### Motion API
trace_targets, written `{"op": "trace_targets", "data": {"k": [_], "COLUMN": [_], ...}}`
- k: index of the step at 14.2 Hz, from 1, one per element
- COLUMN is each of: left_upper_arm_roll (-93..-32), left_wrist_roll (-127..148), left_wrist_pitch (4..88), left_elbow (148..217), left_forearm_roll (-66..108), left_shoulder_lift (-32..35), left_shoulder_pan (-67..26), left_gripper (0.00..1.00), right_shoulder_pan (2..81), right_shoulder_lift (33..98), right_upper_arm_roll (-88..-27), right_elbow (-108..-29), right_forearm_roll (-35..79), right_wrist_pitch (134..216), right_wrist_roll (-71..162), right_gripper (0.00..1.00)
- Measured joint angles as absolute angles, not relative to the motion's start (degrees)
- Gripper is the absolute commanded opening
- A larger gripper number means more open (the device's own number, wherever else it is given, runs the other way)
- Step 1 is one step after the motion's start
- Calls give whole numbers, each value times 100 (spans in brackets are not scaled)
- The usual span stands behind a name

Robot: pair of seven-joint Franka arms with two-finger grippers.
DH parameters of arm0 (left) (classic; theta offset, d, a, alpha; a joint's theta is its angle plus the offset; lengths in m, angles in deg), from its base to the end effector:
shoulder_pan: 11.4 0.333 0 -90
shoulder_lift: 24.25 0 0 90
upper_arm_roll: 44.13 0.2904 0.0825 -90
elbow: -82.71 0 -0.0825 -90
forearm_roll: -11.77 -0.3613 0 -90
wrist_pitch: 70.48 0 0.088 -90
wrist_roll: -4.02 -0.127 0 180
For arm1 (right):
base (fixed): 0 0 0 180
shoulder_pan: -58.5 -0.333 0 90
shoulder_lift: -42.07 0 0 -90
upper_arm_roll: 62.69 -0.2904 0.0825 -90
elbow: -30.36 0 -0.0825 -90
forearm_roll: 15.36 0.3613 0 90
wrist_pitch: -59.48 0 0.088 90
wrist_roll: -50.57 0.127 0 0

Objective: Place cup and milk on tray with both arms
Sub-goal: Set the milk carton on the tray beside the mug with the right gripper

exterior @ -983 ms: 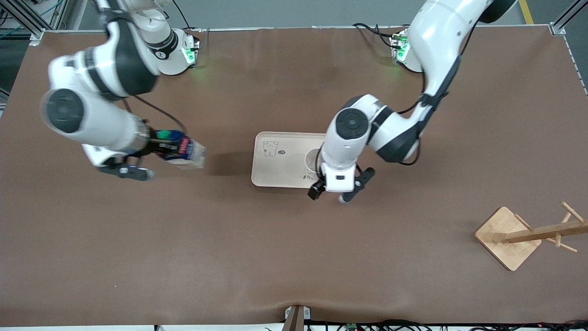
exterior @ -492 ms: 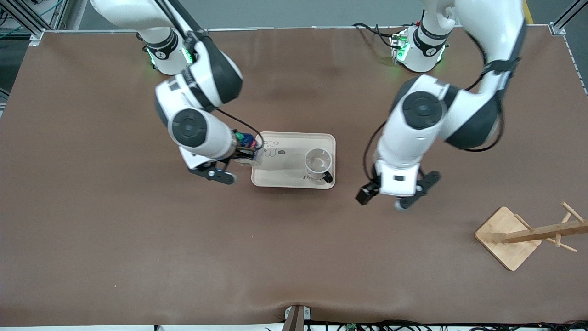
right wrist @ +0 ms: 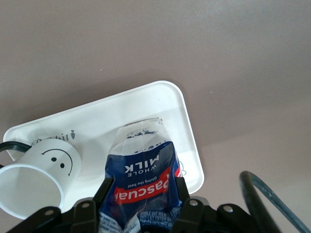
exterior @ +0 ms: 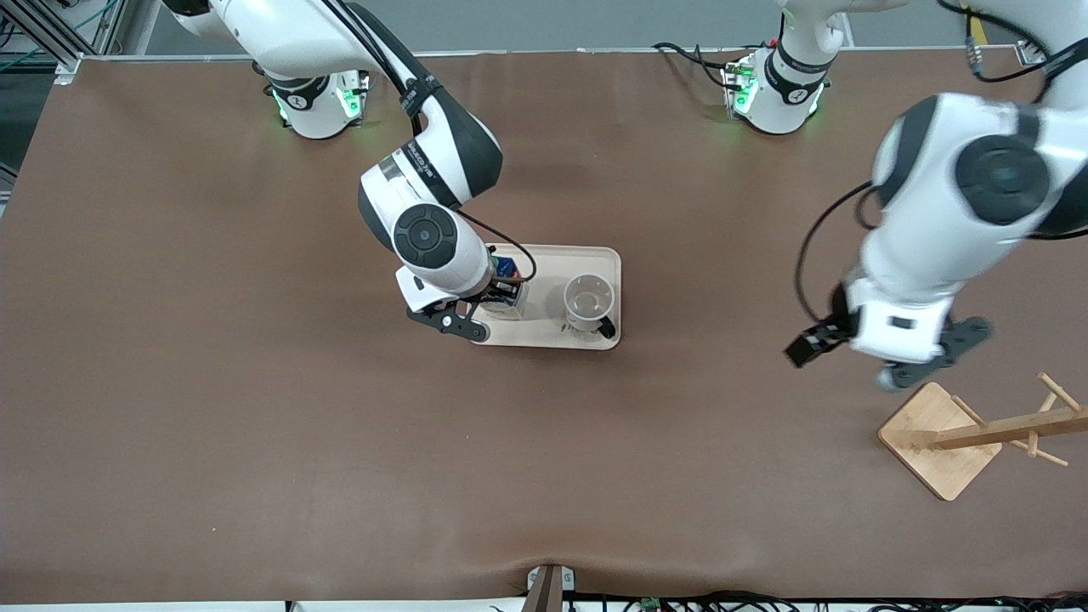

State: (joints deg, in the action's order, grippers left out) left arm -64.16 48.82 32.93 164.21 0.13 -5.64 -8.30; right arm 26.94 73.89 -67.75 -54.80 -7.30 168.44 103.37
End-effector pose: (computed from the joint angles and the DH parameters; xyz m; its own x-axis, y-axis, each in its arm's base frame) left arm 0.6198 -0.1377 0.4885 0.8865 0.4473 0.1180 0.4516 -0.8921 -0.0111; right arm 0.5207 0.3935 0.3104 0.9163 -0.3331 -0.2224 -0.3394 -0.9406 0.0102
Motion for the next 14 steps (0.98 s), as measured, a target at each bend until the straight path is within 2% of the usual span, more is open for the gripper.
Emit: {"op": "trace_targets", "data": {"k": [1,4,10,14], "left_upper_arm_roll": [-6417,-6418,-6440,-6458], "left_wrist_roll": [4594,3982,3253,3230], "left_wrist_pitch": [3252,3049,2528,2252], "left_elbow": [16398,16373,16365,16364], "left_forearm_roll": [39,64,130,214], "left_shoulder_lift": [-638,-873,-1311,-1477], "left_shoulder_pan": [-670,-354,-182,-184], "left_gripper": [100,100,100,100], "right_shoulder_pan": [2690,2615,2554,2579], "right_shoulder_lift": [7394,7442,7452,7366], "right_upper_arm_roll": [-6775,-6774,-6759,-6725], "right_elbow": [-5480,-5490,-5399,-4682], "right_forearm_roll": [-743,-882,-954,-954], "right_wrist_pitch": [16842,16834,16847,16865], "right_wrist_roll": [10337,10376,10445,10447], "right_gripper": [2,100,100,100]}}
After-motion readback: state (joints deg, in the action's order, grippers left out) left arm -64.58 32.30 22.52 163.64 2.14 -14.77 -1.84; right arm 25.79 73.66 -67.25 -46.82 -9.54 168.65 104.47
